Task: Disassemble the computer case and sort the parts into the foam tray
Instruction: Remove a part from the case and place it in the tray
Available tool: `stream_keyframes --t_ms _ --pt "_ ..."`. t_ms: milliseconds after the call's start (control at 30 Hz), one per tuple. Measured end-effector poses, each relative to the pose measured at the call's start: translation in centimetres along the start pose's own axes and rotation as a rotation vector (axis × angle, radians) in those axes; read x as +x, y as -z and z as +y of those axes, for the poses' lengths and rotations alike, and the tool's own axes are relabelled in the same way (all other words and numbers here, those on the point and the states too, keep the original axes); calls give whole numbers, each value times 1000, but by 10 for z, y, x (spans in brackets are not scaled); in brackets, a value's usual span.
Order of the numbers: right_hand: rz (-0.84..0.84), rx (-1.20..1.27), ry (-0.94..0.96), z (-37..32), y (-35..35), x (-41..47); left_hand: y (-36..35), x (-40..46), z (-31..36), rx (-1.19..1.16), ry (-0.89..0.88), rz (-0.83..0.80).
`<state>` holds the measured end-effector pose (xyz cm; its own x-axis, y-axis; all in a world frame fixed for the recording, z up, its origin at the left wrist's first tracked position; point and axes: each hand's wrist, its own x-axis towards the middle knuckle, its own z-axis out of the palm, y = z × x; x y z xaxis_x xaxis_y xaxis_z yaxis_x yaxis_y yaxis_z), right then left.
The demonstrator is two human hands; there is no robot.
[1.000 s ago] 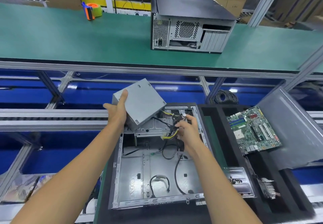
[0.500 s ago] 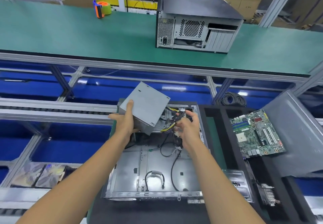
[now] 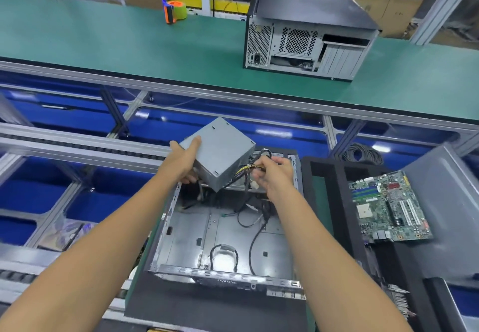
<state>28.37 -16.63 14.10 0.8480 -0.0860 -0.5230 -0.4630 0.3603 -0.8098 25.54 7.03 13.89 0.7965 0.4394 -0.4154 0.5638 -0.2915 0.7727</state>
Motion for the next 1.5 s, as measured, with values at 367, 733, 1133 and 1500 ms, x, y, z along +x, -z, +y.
stream_keyframes --t_ms 367,733,1133,1500 --pt "-30 25 0 6 -2 5 -44 -59 -37 175 -596 477" --pt "-184 -215 -11 3 10 1 -108 -96 -70 124 -602 186" --pt "-181 -369 97 1 11 -5 -109 -93 -69 509 -603 469" --pt "97 -641 339 31 -3 -24 -92 -107 -81 224 -626 339"
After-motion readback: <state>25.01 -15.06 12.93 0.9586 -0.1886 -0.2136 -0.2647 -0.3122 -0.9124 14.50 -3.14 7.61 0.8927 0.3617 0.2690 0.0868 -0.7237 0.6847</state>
